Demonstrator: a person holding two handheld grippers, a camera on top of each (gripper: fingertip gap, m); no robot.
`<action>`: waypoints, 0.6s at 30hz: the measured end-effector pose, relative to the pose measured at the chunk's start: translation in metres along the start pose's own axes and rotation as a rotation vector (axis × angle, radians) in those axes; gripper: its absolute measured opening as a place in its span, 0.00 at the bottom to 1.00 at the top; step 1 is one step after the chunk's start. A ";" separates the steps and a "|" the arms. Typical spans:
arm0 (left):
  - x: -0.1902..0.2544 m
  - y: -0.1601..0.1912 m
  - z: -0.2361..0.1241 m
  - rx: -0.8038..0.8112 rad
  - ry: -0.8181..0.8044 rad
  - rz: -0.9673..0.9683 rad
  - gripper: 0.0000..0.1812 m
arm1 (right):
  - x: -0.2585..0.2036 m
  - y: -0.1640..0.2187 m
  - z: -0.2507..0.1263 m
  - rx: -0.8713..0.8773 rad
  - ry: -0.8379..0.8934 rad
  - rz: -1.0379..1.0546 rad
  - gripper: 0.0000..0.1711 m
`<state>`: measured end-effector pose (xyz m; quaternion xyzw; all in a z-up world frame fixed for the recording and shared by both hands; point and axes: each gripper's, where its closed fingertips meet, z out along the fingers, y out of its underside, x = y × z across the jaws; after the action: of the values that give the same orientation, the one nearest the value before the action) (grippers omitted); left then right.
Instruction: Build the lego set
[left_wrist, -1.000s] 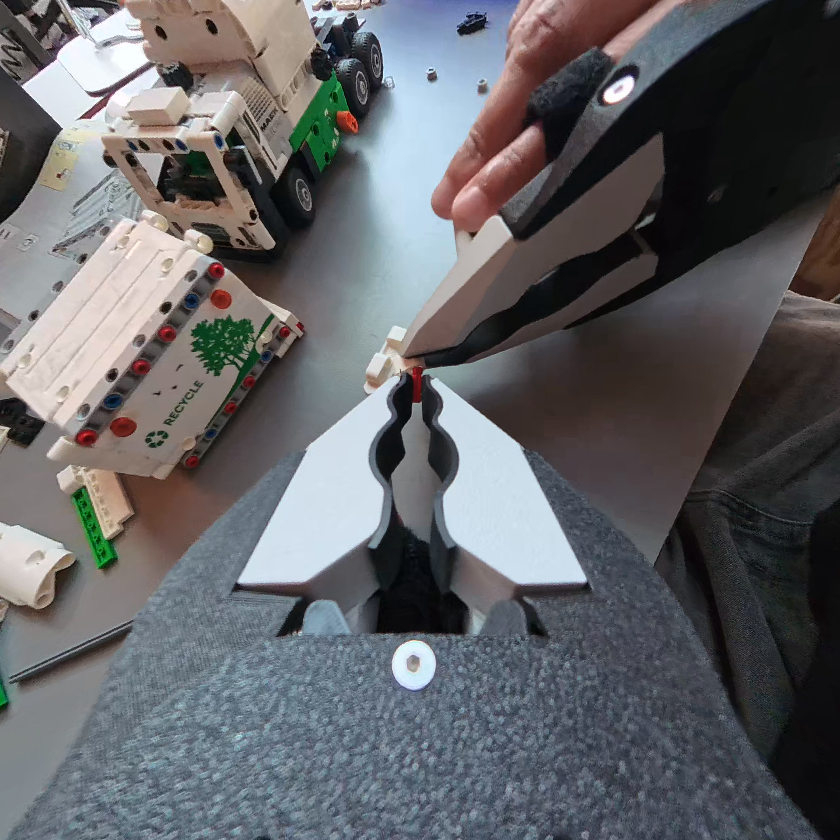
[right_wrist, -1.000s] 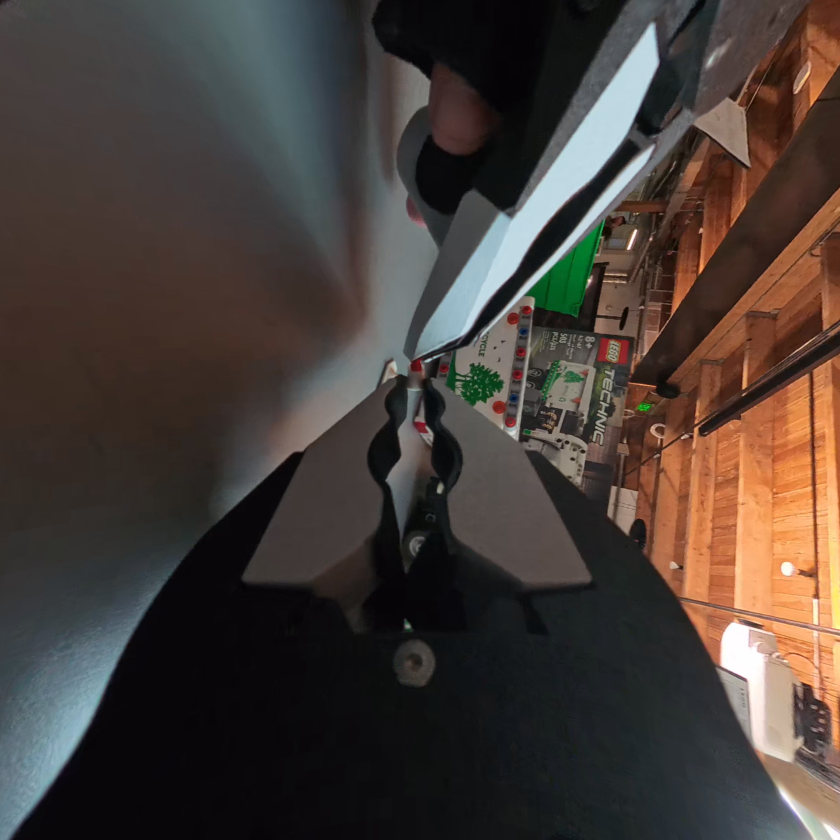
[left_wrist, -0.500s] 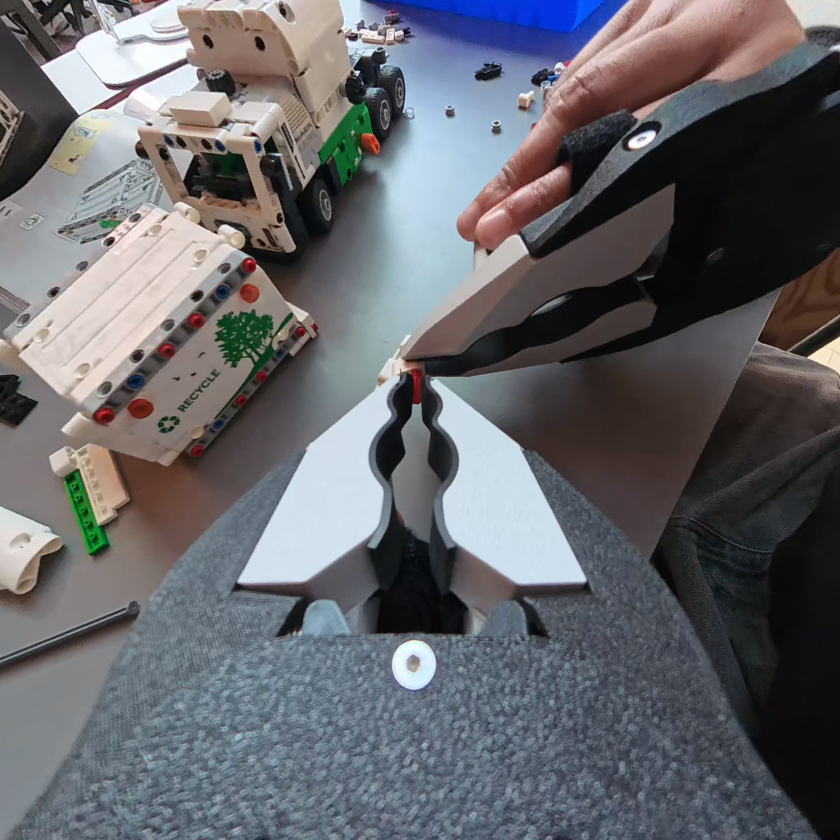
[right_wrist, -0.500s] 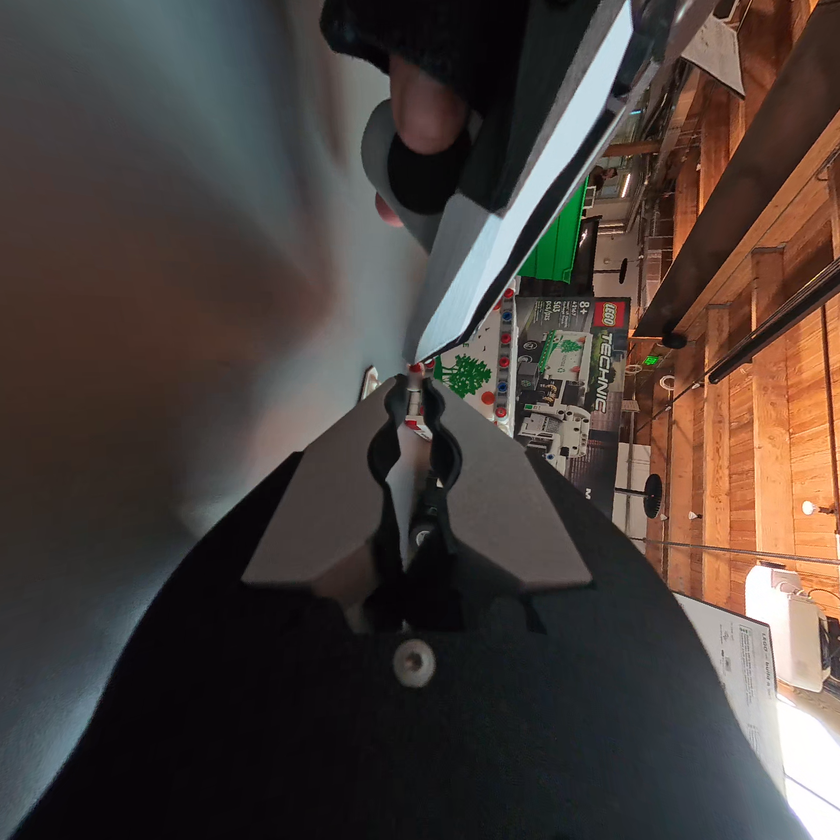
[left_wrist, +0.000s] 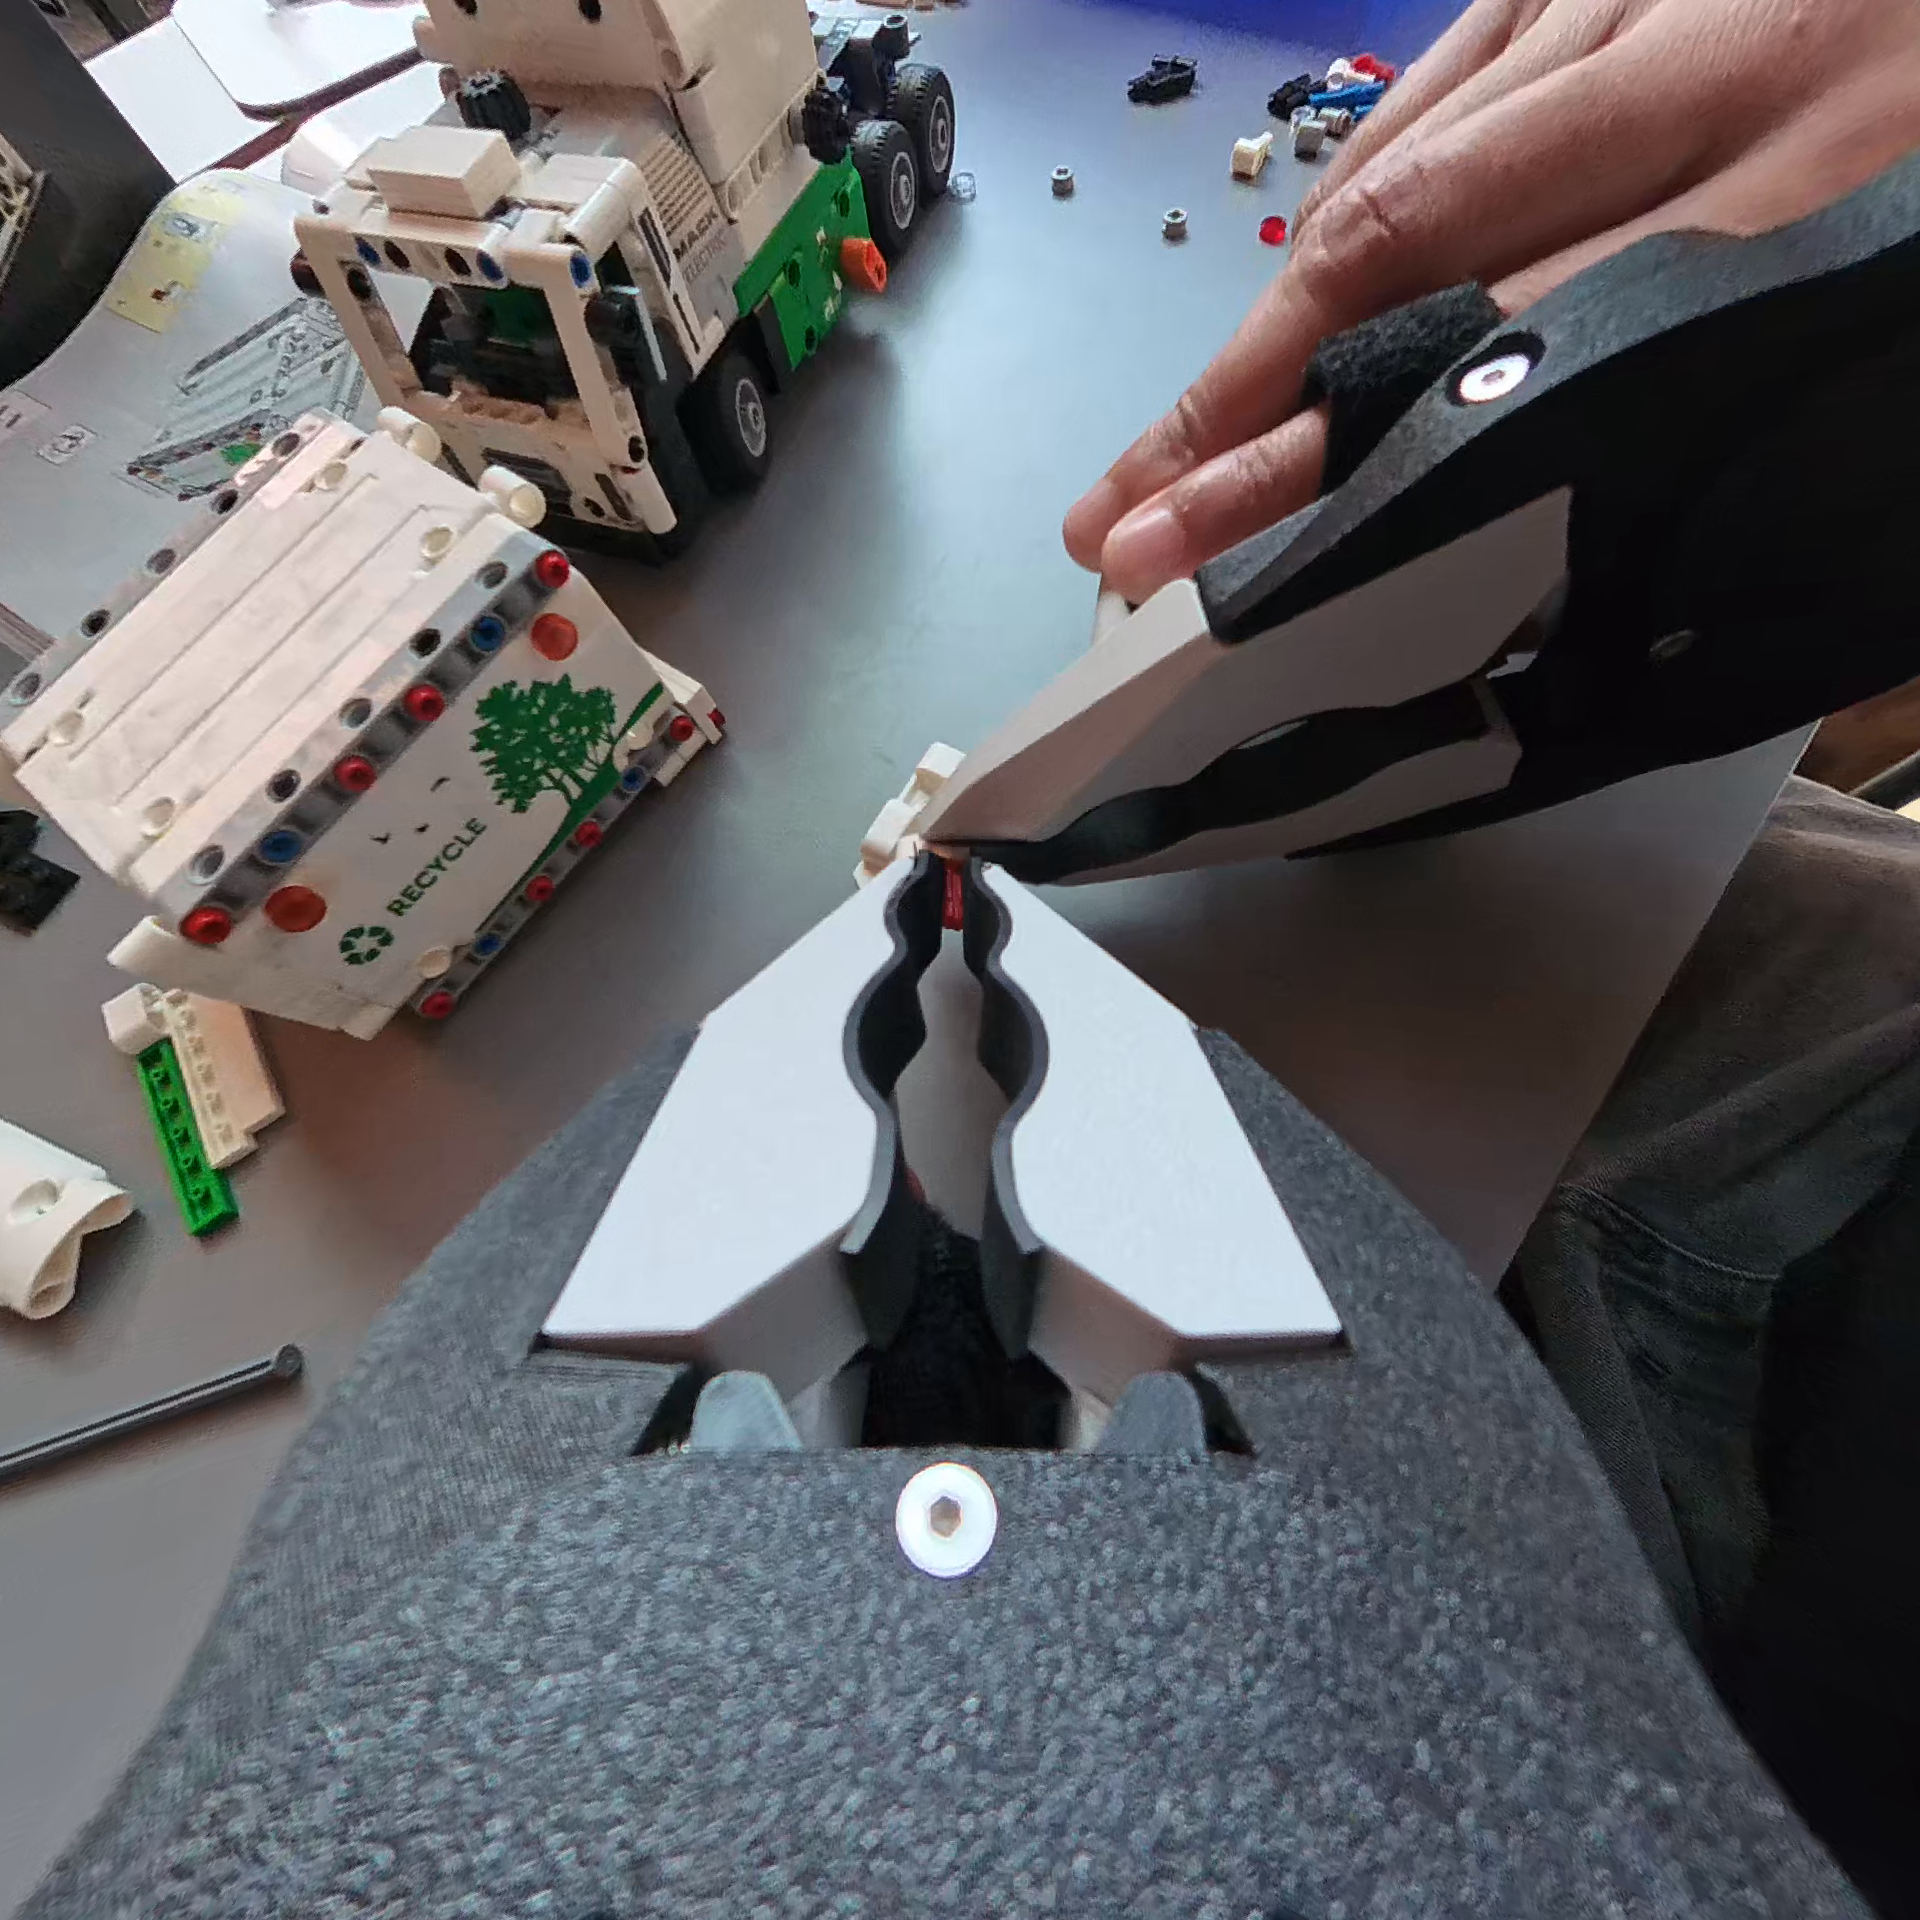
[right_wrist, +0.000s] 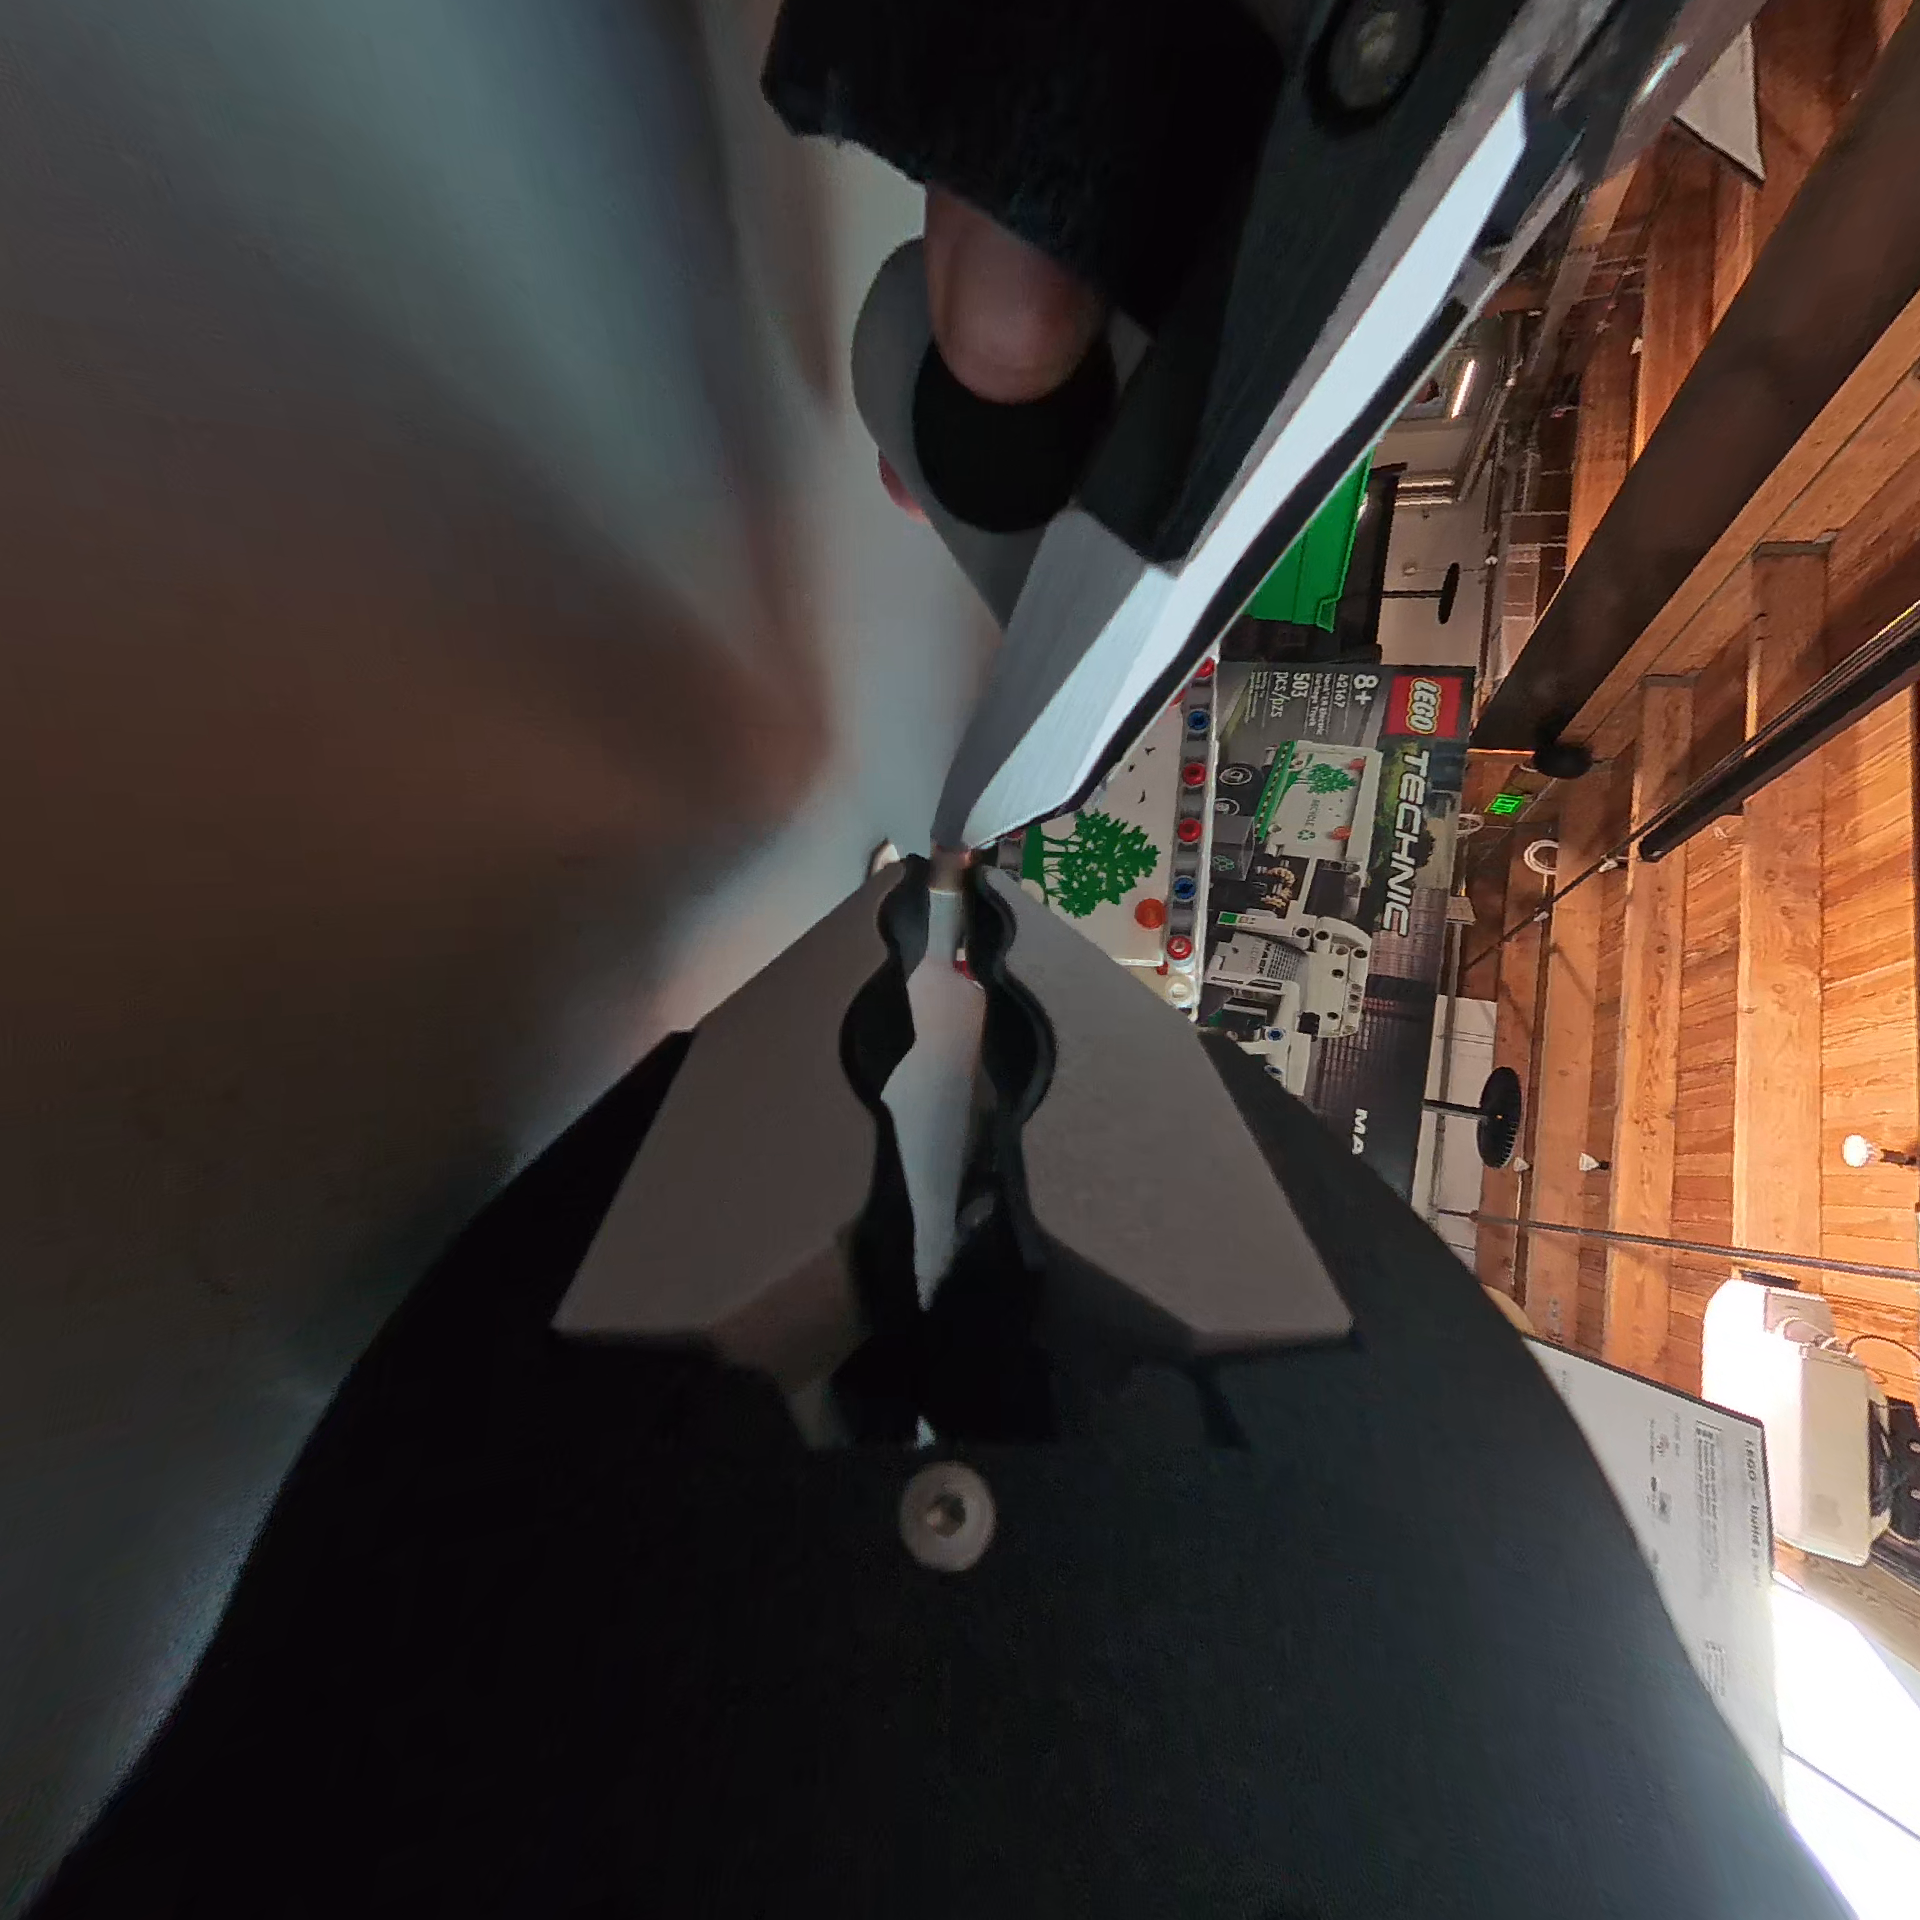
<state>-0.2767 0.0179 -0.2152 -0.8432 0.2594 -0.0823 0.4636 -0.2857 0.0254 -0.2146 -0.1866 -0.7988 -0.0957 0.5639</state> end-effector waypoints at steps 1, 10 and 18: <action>0.000 -0.001 -0.001 0.011 0.007 -0.002 0.01 | 0.001 -0.001 0.000 0.012 0.000 0.006 0.03; 0.005 -0.011 -0.010 0.095 0.027 0.015 0.01 | 0.004 -0.002 -0.002 0.081 -0.005 0.063 0.03; -0.009 -0.003 -0.024 0.108 0.024 -0.026 0.06 | 0.004 0.006 -0.001 0.063 -0.011 0.084 0.03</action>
<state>-0.2928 0.0062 -0.1982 -0.8191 0.2493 -0.1121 0.5043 -0.2840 0.0313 -0.2108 -0.2026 -0.7959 -0.0459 0.5686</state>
